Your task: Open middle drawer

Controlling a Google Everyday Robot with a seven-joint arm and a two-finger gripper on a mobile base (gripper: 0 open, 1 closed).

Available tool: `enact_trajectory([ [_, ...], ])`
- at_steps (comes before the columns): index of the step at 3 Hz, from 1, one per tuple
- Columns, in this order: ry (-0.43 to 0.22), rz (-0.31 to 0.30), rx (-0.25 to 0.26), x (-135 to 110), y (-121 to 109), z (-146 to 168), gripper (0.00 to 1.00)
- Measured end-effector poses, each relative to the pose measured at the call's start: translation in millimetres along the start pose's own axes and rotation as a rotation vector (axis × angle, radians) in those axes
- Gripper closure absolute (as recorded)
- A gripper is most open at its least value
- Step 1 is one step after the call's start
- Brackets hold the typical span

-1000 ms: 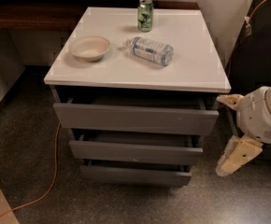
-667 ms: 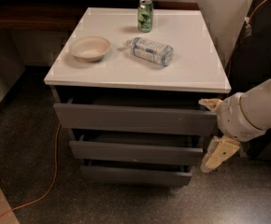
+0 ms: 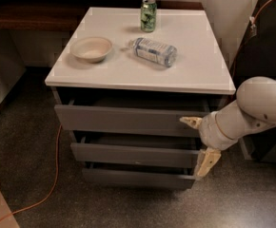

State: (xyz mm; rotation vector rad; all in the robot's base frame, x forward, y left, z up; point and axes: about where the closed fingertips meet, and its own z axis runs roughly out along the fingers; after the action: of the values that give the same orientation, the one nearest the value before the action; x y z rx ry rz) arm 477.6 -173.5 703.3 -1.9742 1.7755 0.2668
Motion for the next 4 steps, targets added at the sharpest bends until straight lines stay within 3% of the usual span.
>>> enact_trajectory([
  [1, 0.001, -0.067, -0.045, 17, 14, 46, 0.0],
  [2, 0.01, -0.085, -0.039, 28, 11, 77, 0.0],
  [4, 0.021, -0.066, 0.012, 48, -3, 131, 0.0],
])
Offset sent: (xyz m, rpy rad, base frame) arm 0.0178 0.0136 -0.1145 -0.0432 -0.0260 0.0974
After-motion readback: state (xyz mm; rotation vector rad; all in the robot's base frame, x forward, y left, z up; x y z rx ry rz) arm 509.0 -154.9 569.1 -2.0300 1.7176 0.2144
